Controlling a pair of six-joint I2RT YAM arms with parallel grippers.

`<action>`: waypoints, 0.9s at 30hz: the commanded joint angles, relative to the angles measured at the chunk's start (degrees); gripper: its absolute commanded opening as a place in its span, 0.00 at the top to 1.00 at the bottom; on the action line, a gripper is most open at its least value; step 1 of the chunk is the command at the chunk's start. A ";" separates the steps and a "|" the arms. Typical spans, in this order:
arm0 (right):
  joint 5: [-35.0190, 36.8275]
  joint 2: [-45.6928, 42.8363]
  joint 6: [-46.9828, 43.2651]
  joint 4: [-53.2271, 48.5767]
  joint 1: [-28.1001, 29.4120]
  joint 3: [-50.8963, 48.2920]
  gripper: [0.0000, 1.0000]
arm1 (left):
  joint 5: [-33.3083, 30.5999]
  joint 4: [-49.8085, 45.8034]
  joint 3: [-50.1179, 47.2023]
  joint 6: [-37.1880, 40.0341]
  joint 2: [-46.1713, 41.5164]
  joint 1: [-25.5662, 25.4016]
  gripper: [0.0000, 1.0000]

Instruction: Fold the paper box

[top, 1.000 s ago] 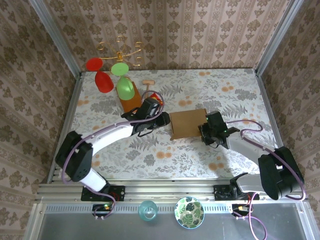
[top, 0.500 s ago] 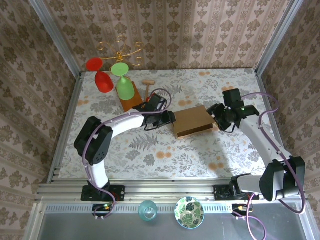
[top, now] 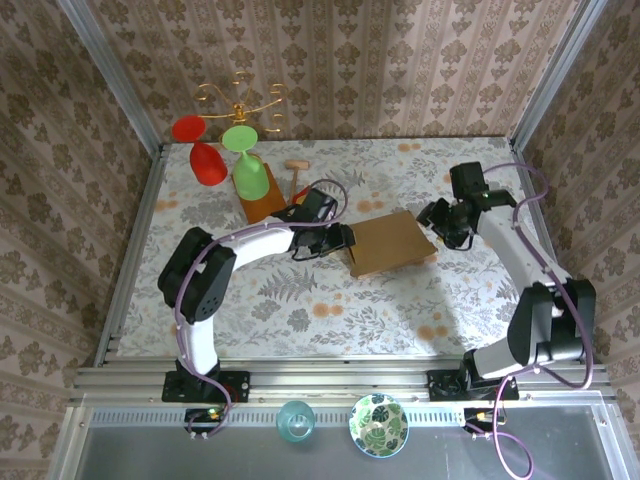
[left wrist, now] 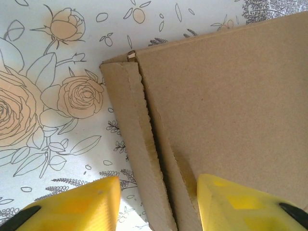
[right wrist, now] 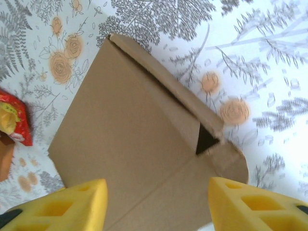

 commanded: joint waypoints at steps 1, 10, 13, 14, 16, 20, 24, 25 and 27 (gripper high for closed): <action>-2.95 6.97 -12.12 2.44 -2.15 1.54 0.40 | 0.74 -0.05 1.13 1.34 1.75 -0.30 0.54; -13.60 19.86 -21.11 5.43 -3.47 6.80 0.44 | 0.38 -0.20 2.19 2.35 3.48 -0.94 0.60; -13.19 21.33 -20.84 5.65 -3.47 6.00 0.48 | -0.27 -0.58 2.11 2.93 3.12 -0.97 0.62; -12.97 21.46 -20.82 5.69 -3.54 5.74 0.49 | -0.30 -0.60 2.04 2.88 3.03 -0.92 0.63; -12.75 21.44 -21.08 5.63 -3.55 5.13 0.50 | -0.14 -0.59 2.09 3.07 3.03 -0.99 0.66; -11.38 21.10 -21.56 4.27 -3.64 4.84 0.50 | -0.03 -1.51 1.93 3.71 2.56 -0.99 0.68; -12.80 19.60 -20.30 4.97 -3.73 3.59 0.51 | -0.78 -1.41 0.17 4.83 -0.02 -1.00 0.67; -13.28 19.32 -19.84 4.91 -3.82 3.28 0.52 | -0.78 -1.09 -0.42 4.99 -0.68 -0.96 0.66; -13.72 19.12 -19.19 4.68 -3.81 2.73 0.53 | 0.06 0.22 -1.43 4.97 -1.64 -0.85 0.64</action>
